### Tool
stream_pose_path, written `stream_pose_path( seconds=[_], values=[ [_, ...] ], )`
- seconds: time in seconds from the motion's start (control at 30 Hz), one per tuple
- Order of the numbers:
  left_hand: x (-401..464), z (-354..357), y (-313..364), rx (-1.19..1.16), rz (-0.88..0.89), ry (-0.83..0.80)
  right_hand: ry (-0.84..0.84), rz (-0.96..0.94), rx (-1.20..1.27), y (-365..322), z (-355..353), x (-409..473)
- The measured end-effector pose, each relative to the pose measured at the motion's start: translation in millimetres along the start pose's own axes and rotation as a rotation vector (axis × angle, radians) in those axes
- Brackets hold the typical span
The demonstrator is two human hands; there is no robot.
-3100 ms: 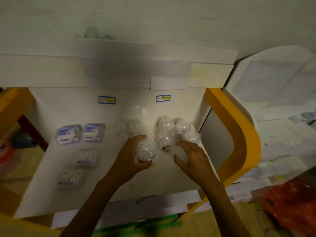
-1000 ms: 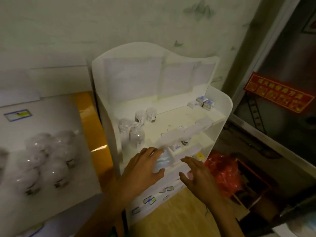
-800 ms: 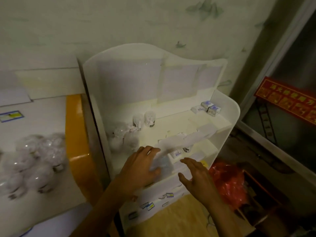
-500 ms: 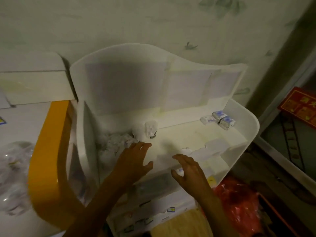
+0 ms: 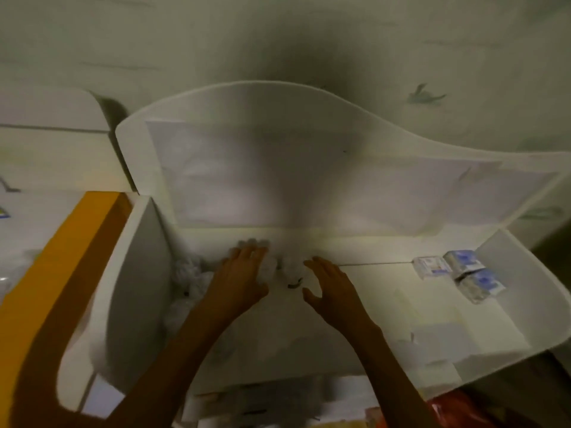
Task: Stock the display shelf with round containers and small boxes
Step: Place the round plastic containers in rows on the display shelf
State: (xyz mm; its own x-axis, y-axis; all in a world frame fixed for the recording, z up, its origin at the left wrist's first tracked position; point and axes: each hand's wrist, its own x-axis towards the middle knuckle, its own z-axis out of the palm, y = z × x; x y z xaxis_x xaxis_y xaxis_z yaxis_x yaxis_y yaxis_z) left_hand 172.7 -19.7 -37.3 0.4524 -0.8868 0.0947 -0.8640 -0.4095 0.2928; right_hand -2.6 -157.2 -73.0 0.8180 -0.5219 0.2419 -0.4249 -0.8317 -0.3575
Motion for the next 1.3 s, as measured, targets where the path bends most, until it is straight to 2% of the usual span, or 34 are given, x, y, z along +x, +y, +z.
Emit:
stream_pose_path(
  seconds=[0.13,0.27,0.47,0.63,0.73,1.0,1.17,1.3],
  values=[
    [18.8,18.8,-11.6,-0.15,0.031,-0.044,-0.042,-0.1,0.052,12.5,12.0,32.2],
    [23.9,32.6,-6.8,-0.284,0.037,0.015,-0.088,-0.16,0.121,24.0,18.8,39.8],
    [26.6,53.0,18.4,-0.299,0.024,0.059,-0.091,-0.114,0.229,54.8,19.0,34.2],
    [20.1,61.1,41.1,-0.424,-0.054,0.08,-0.132,-0.042,0.478,62.0,14.2,20.7],
    [13.5,57.2,49.3,-0.46,-0.106,0.097,-0.132,0.006,0.489,65.5,-1.8,17.7],
    [-25.1,25.2,81.7,-0.617,-0.179,0.338,0.081,0.002,0.656,83.5,-51.3,-4.0],
    [-66.3,6.2,103.6,-0.557,-0.137,0.461,0.053,-0.026,0.72,65.1,-65.1,-18.1],
    [-108.5,-9.5,108.1,-0.533,-0.191,0.57,0.009,-0.041,0.822,35.9,-65.1,-30.0]
  ],
)
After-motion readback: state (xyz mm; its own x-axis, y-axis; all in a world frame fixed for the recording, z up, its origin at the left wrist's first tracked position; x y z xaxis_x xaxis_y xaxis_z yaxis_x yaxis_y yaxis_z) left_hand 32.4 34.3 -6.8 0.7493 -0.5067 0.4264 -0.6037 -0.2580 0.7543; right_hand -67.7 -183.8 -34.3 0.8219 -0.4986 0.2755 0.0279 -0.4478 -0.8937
